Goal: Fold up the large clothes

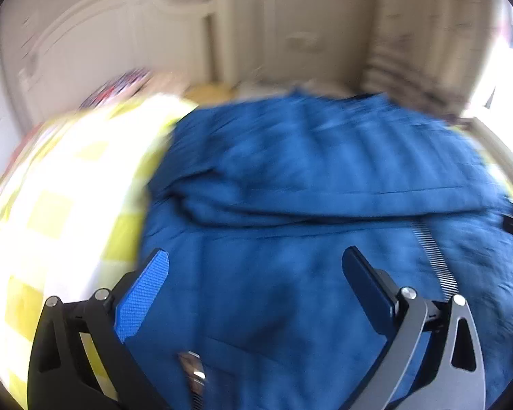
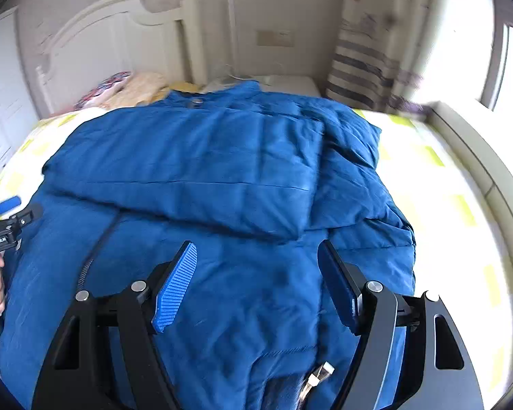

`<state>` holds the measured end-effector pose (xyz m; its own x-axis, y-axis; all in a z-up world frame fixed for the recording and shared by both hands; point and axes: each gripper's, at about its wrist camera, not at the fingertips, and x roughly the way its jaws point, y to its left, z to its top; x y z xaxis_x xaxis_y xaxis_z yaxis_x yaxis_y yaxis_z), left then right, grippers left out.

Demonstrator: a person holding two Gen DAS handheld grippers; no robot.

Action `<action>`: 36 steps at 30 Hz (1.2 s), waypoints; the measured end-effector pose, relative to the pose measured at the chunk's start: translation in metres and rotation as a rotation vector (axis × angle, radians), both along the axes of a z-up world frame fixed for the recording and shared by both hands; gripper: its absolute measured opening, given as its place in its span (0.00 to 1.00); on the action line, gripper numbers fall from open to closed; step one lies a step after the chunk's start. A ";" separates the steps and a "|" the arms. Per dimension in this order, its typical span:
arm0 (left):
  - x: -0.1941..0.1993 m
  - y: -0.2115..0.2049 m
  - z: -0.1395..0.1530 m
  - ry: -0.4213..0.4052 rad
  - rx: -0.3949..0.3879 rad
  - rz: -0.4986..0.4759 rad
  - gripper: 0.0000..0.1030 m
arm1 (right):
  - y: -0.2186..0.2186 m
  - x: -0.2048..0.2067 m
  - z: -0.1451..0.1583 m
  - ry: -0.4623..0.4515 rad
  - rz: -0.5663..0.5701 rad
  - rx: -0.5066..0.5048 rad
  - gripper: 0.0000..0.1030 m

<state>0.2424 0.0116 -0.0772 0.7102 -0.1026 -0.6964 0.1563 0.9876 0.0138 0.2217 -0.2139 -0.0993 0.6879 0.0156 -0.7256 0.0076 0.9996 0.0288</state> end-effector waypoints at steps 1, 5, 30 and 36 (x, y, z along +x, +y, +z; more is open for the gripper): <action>-0.005 -0.009 0.002 -0.010 0.004 -0.040 0.98 | 0.009 -0.002 -0.002 0.007 0.026 -0.012 0.71; -0.002 -0.060 -0.034 0.082 0.191 -0.178 0.98 | 0.046 0.000 -0.036 0.103 0.139 -0.122 0.77; -0.065 -0.048 -0.003 -0.002 0.125 -0.135 0.98 | 0.039 -0.066 -0.009 -0.002 0.156 -0.110 0.84; -0.067 -0.072 -0.027 0.040 0.251 -0.163 0.98 | 0.058 -0.061 -0.027 0.082 0.210 -0.155 0.84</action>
<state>0.1754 -0.0605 -0.1042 0.6702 -0.0346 -0.7414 0.3180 0.9160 0.2447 0.1612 -0.1561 -0.1266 0.6205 0.0360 -0.7834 -0.2040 0.9720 -0.1169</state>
